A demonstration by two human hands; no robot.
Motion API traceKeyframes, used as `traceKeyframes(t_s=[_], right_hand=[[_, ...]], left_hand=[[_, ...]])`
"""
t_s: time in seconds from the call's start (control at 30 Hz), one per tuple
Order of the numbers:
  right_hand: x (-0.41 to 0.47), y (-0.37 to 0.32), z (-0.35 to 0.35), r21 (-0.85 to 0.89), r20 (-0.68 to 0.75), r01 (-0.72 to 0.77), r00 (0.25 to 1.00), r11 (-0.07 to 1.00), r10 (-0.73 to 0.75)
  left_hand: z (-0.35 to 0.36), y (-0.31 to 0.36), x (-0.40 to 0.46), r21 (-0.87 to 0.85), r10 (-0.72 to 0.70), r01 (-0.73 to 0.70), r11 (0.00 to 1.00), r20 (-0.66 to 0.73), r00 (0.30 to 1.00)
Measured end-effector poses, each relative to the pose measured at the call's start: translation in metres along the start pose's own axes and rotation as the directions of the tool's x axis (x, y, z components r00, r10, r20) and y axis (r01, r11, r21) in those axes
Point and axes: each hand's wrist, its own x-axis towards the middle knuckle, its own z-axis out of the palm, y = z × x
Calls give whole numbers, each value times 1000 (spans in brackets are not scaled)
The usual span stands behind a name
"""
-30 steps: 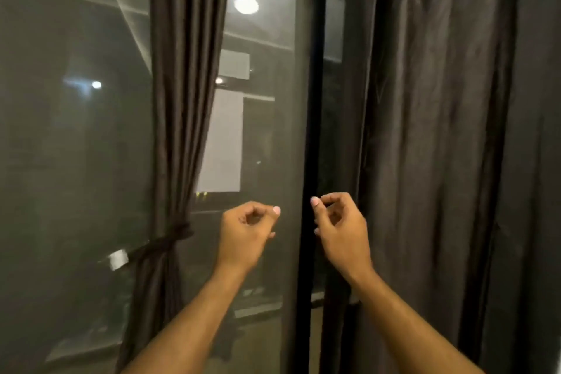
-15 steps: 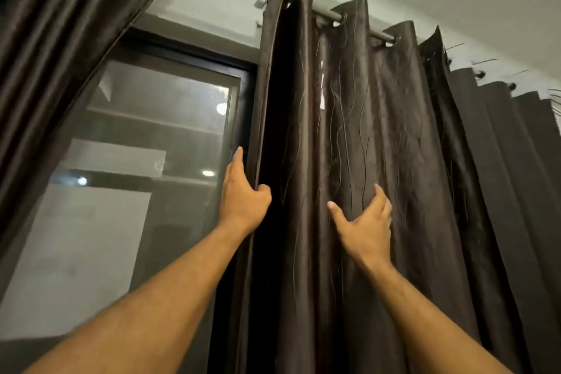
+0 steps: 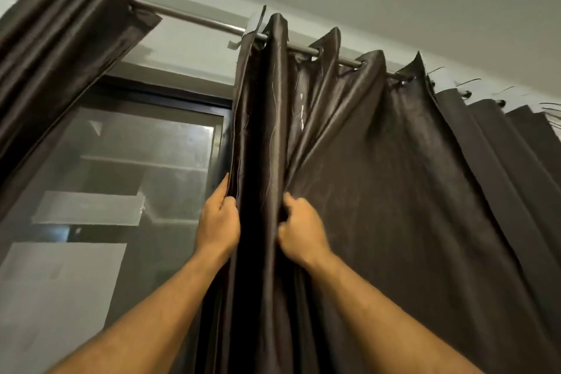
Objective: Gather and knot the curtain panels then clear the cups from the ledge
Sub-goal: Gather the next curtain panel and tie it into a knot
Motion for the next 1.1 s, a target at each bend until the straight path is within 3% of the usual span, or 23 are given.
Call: traceKeyframes(t_s=[0.07, 0.13, 0.2, 0.27, 0.3, 0.37, 0.43, 0.47, 0.53, 0.6, 0.63, 0.73, 0.83, 0.9, 0.97, 1.03, 1.1], right_hand=[[0, -26, 18, -74, 119, 132, 985, 989, -123], [-1, -42, 27, -35, 215, 206, 957, 978, -194], [-4, -42, 21, 82, 260, 255, 928, 964, -267], [-8, -27, 6, 259, 271, 164, 934, 952, -235], [-12, -18, -4, 323, 221, 116, 956, 939, -194], [-12, 6, -24, 285, -103, 58, 994, 957, -29], [-8, 34, -49, 53, -439, -162, 882, 985, 168], [-3, 50, -61, 30, -490, -326, 819, 945, 298], [7, 74, -79, 124, -370, -564, 738, 817, 565], [18, 89, -83, 215, -178, -621, 735, 754, 655], [21, 92, -82, 227, -112, -587, 777, 777, 620], [24, 75, -71, 102, -109, -411, 900, 906, 421], [25, 19, -43, 45, -40, -139, 989, 989, 140], [26, -21, -14, 79, 24, 67, 997, 995, -69], [25, -47, 2, 169, 117, 172, 974, 971, -193], [26, -48, 3, 302, 214, 181, 944, 936, -252], [20, -28, -5, 438, 185, 138, 953, 888, -239]], left_hand=[[-3, 11, 2, -61, 11, -12, 998, -11, 1000], [-5, 22, 4, -82, 25, -26, 996, -8, 1000], [-5, 21, 9, 19, 82, -82, 996, 19, 996], [-5, 19, 13, 144, 99, -104, 984, 39, 994], [-4, 18, 15, 151, 97, -104, 983, 52, 994], [-2, 18, 14, 124, 80, -90, 988, 81, 993], [1, 19, 10, 95, 70, -79, 992, 90, 993], [2, 20, 7, 80, 58, -66, 995, 98, 994], [2, 20, 4, 67, 27, -35, 997, 120, 992], [2, 21, 4, 54, 5, -12, 998, 128, 992], [3, 21, 4, 51, 10, -17, 999, 127, 992], [4, 19, 5, 87, 15, -22, 996, 85, 996], [10, 21, 5, 64, -19, 15, 998, 67, 998], [13, 24, 6, -7, 2, -2, 1000, 13, 1000], [13, 27, 9, -43, 25, -28, 999, -54, 998], [8, 28, 12, 8, 53, -52, 999, -93, 994], [3, 27, 12, 145, 98, -83, 986, -97, 990]])
